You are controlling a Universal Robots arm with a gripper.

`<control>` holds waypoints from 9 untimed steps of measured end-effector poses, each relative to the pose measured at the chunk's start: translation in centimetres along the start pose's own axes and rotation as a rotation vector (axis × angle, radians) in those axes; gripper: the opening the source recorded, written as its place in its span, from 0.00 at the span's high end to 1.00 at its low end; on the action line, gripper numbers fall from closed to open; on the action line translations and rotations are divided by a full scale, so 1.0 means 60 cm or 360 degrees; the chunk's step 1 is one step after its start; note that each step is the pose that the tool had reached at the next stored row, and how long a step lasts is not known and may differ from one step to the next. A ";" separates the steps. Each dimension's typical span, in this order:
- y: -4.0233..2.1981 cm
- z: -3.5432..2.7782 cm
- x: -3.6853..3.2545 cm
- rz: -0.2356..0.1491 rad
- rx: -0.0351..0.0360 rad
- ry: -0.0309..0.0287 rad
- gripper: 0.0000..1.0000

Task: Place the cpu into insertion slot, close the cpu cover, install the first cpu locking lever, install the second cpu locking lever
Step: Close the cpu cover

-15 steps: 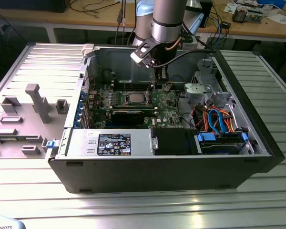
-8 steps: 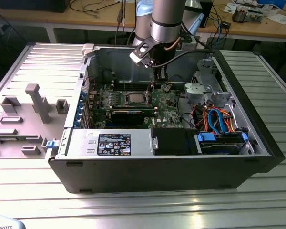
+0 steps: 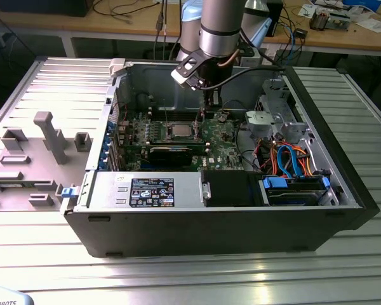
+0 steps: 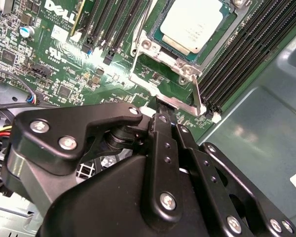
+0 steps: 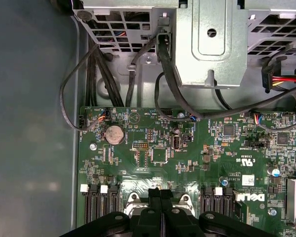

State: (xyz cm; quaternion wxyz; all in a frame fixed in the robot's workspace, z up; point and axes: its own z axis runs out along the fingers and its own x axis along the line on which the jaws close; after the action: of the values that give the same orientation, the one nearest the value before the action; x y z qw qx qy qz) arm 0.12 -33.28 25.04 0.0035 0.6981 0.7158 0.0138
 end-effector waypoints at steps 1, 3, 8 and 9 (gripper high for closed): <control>0.000 0.000 0.000 0.0000 0.0000 0.00000 0.89; -0.001 0.000 0.000 0.0000 0.0000 0.00000 0.89; -0.002 0.000 0.000 0.0000 0.0000 -0.00002 0.89; -0.002 0.000 0.000 0.0000 0.0000 0.00000 0.89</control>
State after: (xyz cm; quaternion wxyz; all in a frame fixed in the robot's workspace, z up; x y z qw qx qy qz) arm -0.02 -33.28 25.03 0.0035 0.6981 0.7158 0.0138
